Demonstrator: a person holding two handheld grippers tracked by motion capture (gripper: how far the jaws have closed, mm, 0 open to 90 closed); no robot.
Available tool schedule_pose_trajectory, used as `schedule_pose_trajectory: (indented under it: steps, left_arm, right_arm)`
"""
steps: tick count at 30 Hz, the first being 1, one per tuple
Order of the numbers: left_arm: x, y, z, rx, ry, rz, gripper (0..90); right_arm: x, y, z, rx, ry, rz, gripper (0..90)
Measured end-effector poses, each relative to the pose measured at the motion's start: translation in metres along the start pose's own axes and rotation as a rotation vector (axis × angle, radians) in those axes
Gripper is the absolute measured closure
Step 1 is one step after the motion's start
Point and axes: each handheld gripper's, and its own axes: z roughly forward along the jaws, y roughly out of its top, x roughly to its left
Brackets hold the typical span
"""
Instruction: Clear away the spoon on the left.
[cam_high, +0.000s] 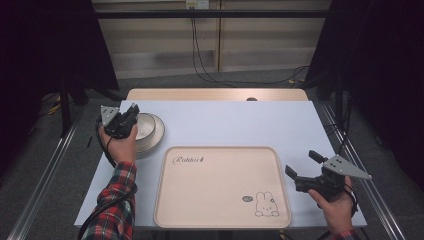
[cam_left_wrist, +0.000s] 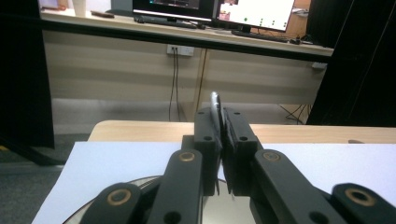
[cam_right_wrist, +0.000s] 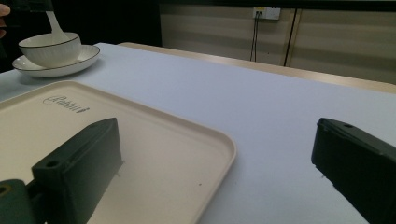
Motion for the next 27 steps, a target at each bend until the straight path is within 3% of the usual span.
schedule_pose_trajectory:
  steps: [6, 13, 14, 22, 25, 27]
  left_arm:
    - [0.003, 0.004, -0.008, -0.002, -0.009, -0.01, 85.4]
    - [-0.002, 0.024, -0.021, -0.002, -0.038, -0.018, 85.5]
    - [-0.004, 0.031, -0.024, -0.002, -0.062, -0.034, 85.5]
    - [-0.015, 0.051, -0.033, 0.011, -0.114, -0.028, 85.6]
    - [-0.022, 0.058, -0.037, 0.025, -0.164, -0.029, 85.6]
    - [-0.024, 0.06, -0.038, 0.029, -0.166, -0.026, 85.6]
  right_arm:
    - [0.0, 0.0, 0.0, 0.001, 0.001, 0.005, 1.2]
    - [0.001, 0.0, 0.001, 0.005, 0.009, -0.002, 1.0]
    - [0.001, 0.0, 0.002, 0.001, 0.01, -0.01, 1.0]
    - [0.0, 0.0, 0.002, 0.006, 0.008, -0.013, 0.7]
    - [0.0, 0.0, 0.002, 0.013, 0.011, -0.02, 0.5]
    - [0.0, 0.0, 0.002, 0.012, 0.012, -0.023, 0.5]
